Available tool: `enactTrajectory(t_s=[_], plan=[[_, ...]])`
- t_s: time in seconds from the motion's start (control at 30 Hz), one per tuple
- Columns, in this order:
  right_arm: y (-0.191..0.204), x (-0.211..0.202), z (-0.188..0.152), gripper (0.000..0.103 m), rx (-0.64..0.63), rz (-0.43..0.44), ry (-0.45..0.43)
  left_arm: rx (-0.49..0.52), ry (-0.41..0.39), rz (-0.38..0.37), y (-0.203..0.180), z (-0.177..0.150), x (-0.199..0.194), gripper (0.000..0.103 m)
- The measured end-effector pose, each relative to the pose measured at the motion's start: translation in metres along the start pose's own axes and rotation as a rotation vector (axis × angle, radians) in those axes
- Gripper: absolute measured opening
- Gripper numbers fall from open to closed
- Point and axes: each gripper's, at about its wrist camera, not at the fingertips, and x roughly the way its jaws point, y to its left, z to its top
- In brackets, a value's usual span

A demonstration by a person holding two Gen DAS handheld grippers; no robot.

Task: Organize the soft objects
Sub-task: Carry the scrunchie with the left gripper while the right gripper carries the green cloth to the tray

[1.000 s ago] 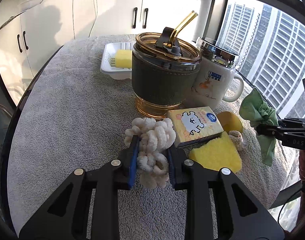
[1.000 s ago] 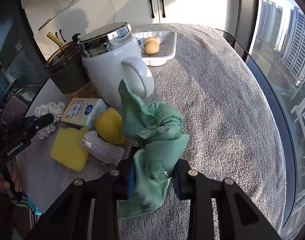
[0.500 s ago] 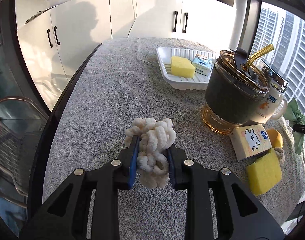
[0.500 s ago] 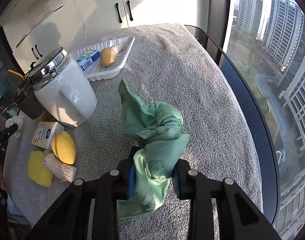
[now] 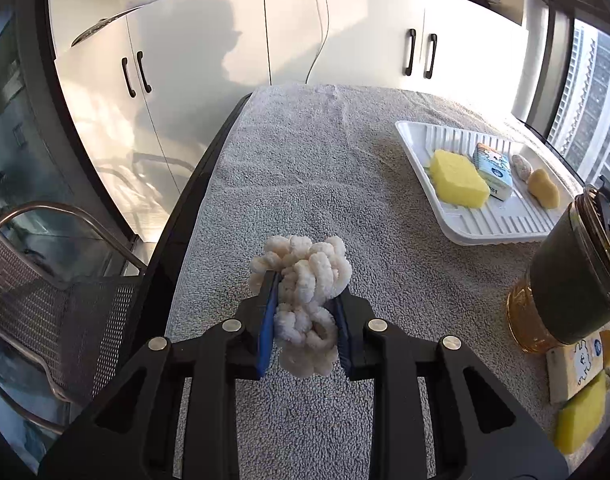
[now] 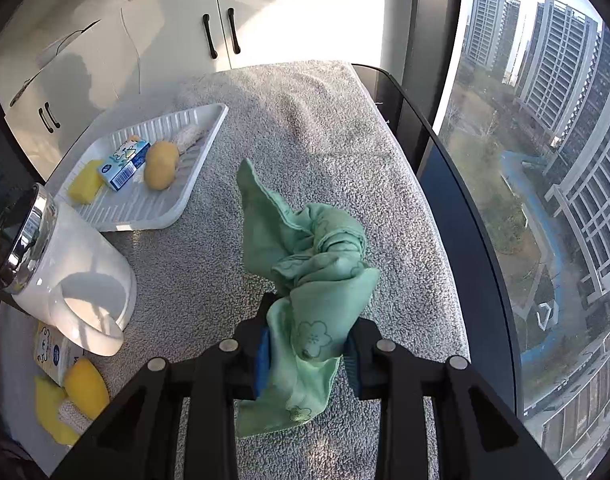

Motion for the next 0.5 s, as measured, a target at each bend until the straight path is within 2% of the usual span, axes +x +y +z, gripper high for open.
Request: enactTrajectory(t_s=[0.23,0.5], plan=[[0.013,0.020,0.045,0.032,-0.012,0.022,-0.004,0.040,-0.024,0.010,-0.013,0.042,0.035,0.024],[0.038,0.040,0.094,0.033,-0.033,0.064,-0.019,0.110,-0.033,-0.027,-0.044,0.092,0.069,0.024]])
